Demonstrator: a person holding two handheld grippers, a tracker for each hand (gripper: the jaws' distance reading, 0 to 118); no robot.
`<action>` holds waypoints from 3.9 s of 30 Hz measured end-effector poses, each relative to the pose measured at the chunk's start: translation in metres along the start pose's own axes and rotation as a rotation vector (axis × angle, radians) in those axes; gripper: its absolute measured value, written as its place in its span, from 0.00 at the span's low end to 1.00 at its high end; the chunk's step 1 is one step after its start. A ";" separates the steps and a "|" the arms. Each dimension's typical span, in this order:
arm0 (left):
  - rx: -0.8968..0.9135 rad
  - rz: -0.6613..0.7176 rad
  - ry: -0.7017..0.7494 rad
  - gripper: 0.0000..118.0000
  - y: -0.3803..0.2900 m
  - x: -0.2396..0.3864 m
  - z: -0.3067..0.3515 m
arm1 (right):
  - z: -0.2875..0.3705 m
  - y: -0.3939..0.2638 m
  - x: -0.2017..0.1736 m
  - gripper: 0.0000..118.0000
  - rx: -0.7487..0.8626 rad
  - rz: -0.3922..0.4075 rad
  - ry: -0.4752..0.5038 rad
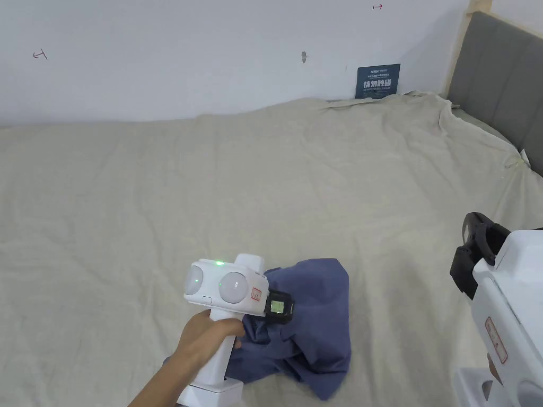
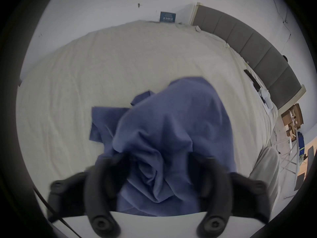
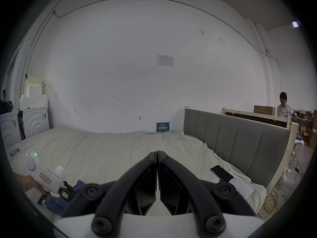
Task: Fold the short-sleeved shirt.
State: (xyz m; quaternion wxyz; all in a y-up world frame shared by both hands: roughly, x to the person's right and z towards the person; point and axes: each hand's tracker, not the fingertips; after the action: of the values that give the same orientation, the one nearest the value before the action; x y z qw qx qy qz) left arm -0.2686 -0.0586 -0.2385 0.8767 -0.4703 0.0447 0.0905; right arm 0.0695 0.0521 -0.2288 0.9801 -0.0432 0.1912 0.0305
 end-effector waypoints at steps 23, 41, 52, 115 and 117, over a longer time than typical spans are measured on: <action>0.949 0.020 0.442 1.00 -0.063 -0.057 0.198 | 0.009 0.021 -0.027 0.00 0.076 0.006 0.057; 0.939 0.073 0.525 0.00 -0.096 -0.082 0.187 | 0.009 0.016 -0.041 0.00 0.067 -0.004 0.082; 0.943 0.039 0.515 0.00 -0.089 -0.074 0.184 | 0.008 0.016 -0.042 0.00 0.063 -0.002 0.080; 0.130 0.323 0.092 0.00 -0.125 -0.088 0.087 | -0.215 -0.077 -0.080 0.84 -0.696 -0.088 0.322; 0.123 0.313 0.081 0.00 -0.124 -0.087 0.086 | -0.234 -0.091 -0.083 0.84 -0.769 -0.111 0.331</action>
State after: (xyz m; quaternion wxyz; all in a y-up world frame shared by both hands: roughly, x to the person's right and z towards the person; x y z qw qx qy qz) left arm -0.3297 -0.0644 -0.0756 0.8766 -0.4063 0.1580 0.2040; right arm -0.0878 -0.0645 -0.4071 0.8488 -0.4206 0.3180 0.0393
